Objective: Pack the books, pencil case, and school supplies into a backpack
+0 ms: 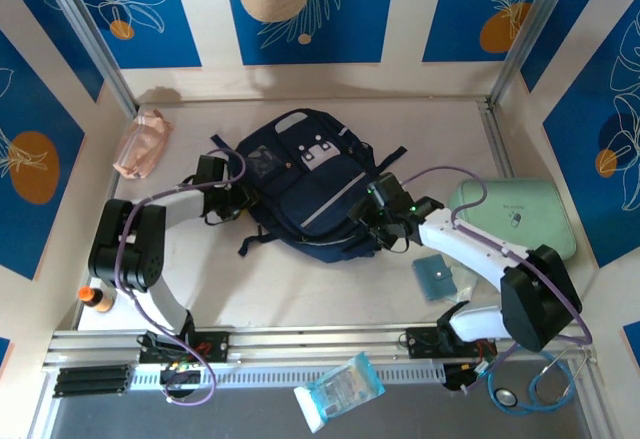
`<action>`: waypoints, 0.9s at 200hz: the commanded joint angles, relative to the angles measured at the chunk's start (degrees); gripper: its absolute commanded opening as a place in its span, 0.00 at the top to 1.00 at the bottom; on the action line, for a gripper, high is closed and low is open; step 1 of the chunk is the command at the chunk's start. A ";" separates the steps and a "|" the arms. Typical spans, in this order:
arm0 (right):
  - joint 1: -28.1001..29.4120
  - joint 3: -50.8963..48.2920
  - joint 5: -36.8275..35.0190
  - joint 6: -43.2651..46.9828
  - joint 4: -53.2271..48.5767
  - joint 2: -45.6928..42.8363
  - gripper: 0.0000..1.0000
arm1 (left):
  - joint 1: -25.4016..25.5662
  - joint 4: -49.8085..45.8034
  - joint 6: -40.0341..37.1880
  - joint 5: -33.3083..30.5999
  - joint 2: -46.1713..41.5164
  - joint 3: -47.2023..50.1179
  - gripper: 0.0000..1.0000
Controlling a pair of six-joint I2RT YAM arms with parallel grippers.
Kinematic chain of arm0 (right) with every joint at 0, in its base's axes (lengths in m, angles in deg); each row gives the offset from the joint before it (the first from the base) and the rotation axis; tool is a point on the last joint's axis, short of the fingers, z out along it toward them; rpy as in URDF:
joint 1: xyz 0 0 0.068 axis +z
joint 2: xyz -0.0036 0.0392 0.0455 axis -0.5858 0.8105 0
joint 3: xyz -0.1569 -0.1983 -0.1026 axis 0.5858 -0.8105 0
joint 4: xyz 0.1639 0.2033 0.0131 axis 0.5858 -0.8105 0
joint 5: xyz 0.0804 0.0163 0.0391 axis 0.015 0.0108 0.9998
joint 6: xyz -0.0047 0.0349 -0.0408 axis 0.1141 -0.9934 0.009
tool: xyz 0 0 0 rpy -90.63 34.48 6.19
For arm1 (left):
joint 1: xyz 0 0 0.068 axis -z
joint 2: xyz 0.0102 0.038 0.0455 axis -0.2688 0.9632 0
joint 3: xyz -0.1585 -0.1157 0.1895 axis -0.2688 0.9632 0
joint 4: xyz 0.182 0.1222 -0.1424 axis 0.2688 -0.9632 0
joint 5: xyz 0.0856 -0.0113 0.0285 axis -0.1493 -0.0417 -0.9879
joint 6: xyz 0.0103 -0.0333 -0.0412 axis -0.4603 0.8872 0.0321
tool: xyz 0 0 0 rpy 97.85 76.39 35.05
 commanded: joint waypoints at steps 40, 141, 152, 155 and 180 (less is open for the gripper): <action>-0.73 1.18 6.55 1.97 3.28 5.65 0.32 | -0.38 3.14 1.55 2.24 0.91 -1.19 0.99; -11.11 15.77 6.03 24.16 8.90 17.92 0.40 | 6.32 -5.42 4.95 -1.52 -18.54 4.85 1.00; -12.61 17.32 5.51 26.32 9.40 19.36 0.40 | 8.10 -6.19 5.77 -2.71 -20.18 4.91 1.00; -12.98 17.65 5.03 26.80 9.48 19.86 0.40 | 8.67 -6.23 6.06 -3.02 -20.55 4.95 1.00; -15.25 17.46 -0.51 30.49 11.00 22.59 0.38 | 13.03 -4.87 10.01 -5.31 -21.71 4.87 1.00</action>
